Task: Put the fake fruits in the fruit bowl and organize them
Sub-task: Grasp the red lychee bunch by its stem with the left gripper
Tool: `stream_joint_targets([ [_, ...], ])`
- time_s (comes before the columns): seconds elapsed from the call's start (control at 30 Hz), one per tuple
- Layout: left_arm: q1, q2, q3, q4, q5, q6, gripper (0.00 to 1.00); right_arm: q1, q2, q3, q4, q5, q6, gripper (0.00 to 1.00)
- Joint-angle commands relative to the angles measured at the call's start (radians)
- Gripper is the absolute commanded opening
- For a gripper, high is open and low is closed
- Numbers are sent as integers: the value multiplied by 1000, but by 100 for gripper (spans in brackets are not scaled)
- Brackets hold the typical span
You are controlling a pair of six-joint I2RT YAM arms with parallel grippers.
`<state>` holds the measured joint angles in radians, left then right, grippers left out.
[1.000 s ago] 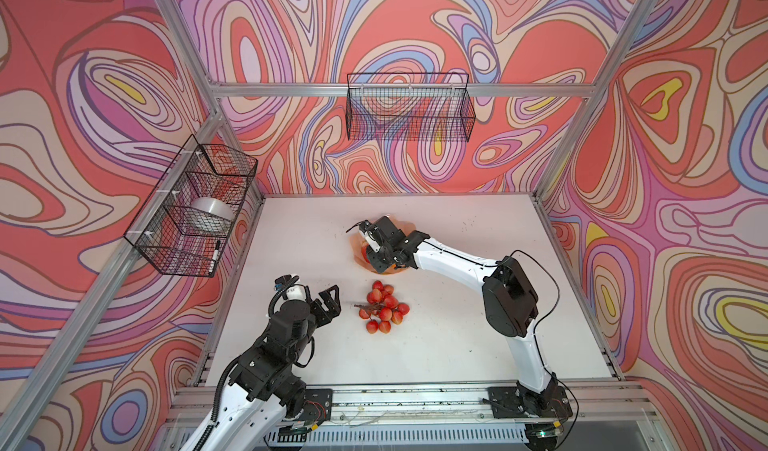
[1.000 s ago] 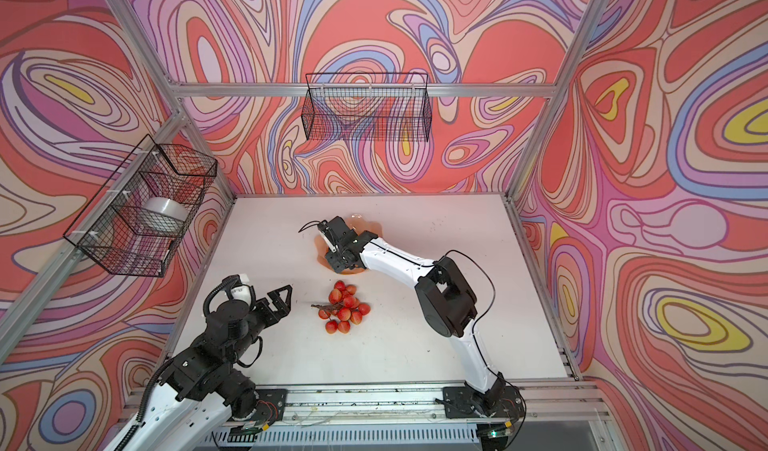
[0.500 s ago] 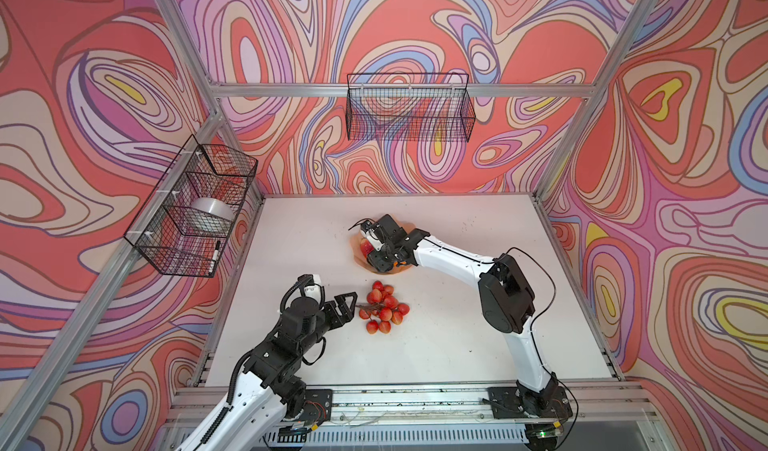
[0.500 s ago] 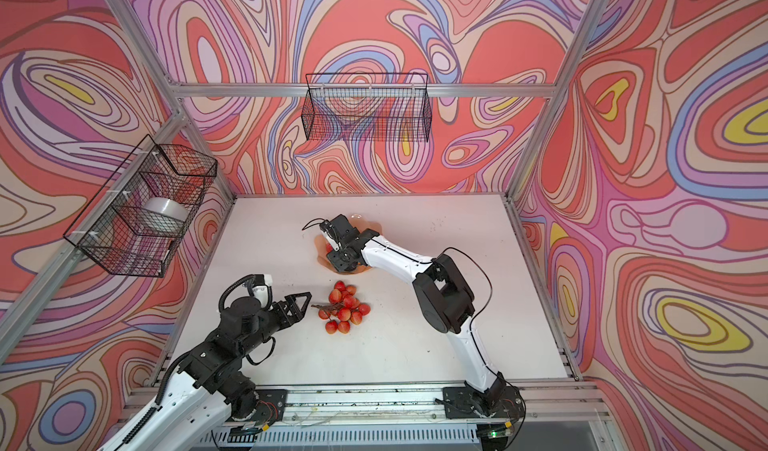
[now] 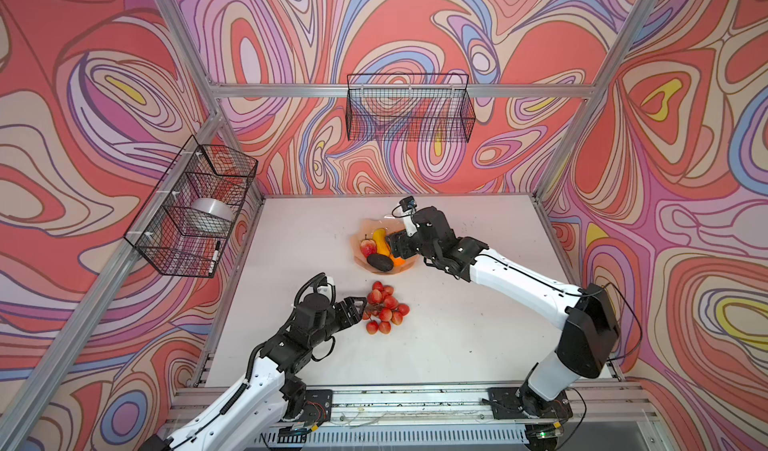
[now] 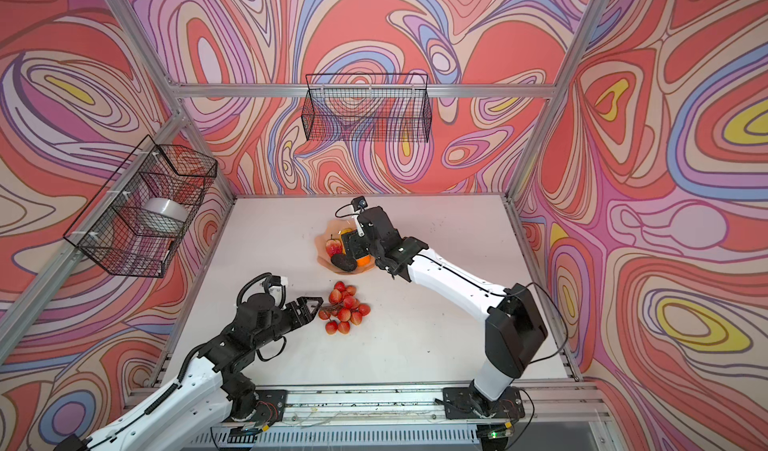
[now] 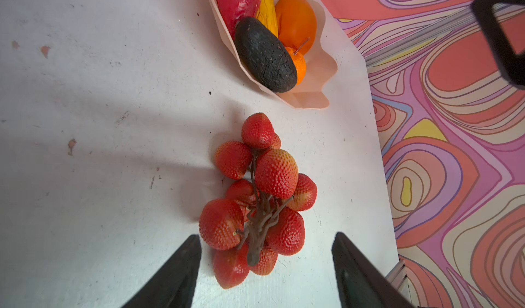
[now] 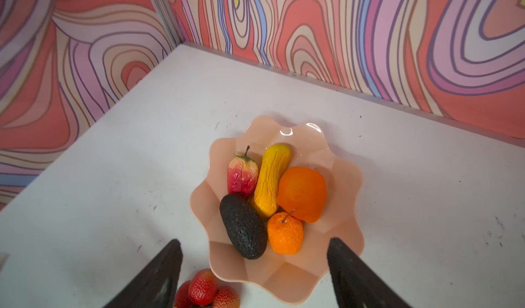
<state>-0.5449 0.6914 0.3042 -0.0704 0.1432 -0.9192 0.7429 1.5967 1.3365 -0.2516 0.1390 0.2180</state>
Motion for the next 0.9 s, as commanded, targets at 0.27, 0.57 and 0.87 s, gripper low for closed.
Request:
stream_joint_targets([
  [0.27, -79, 111, -2, 100, -134, -37, 66, 1, -243, -235, 18, 137, 183, 87],
  [0.57, -81, 265, 51, 179, -151, -15, 49, -1, -355, -309, 17, 196, 208, 91],
  [0.87, -81, 293, 85, 136, -172, -16, 14, -1, -396, -323, 16, 250, 213, 92],
])
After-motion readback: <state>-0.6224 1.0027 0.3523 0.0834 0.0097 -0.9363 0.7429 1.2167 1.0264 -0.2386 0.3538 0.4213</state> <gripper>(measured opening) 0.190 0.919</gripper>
